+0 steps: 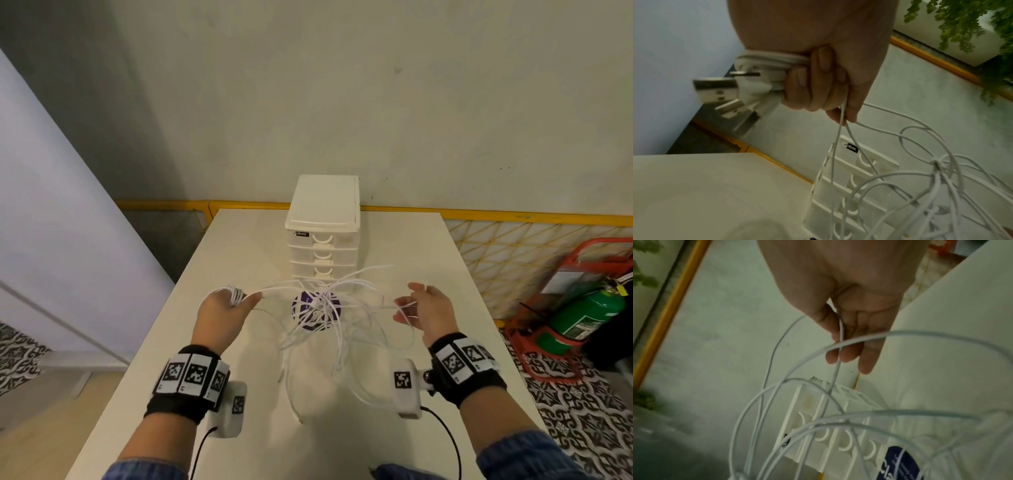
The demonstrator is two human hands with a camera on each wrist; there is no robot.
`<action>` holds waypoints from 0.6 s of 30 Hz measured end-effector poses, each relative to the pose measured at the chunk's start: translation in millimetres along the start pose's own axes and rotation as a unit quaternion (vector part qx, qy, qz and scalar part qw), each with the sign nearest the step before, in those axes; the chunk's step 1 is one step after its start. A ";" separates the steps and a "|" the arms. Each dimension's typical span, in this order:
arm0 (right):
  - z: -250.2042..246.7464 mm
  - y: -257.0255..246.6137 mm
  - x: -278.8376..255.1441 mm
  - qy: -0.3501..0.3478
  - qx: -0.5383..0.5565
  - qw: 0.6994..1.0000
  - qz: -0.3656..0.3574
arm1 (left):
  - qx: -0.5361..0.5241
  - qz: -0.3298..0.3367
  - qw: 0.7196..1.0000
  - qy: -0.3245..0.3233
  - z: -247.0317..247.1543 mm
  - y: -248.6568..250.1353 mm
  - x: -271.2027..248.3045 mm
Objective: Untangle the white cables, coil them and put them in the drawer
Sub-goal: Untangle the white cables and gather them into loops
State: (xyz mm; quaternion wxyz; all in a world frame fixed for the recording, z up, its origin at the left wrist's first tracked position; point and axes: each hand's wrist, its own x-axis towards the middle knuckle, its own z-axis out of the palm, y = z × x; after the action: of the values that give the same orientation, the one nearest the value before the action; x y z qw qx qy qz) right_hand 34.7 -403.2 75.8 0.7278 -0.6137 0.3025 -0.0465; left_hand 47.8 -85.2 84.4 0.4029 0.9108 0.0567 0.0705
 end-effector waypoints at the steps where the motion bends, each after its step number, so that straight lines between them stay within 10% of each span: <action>1: 0.0 2.9 0.9 0.001 -0.020 1.000 -0.001 | 0.006 0.013 1.000 -0.004 -0.9 0.4 -0.3; 12: -9.3 14.5 6.6 0.096 0.031 0.995 0.012 | 0.012 -0.048 0.999 0.001 -8.1 -7.3 -2.0; 18: 9.4 9.7 -17.1 -0.087 -0.185 0.958 -0.201 | -0.023 0.041 0.998 -0.039 7.1 6.7 -11.6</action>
State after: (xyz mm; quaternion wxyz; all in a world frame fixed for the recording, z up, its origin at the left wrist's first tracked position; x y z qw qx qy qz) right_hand 22.6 -385.2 74.0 0.6010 -0.7872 0.1119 -0.0818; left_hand 37.9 -96.7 83.7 0.4220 0.9051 0.0022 0.0523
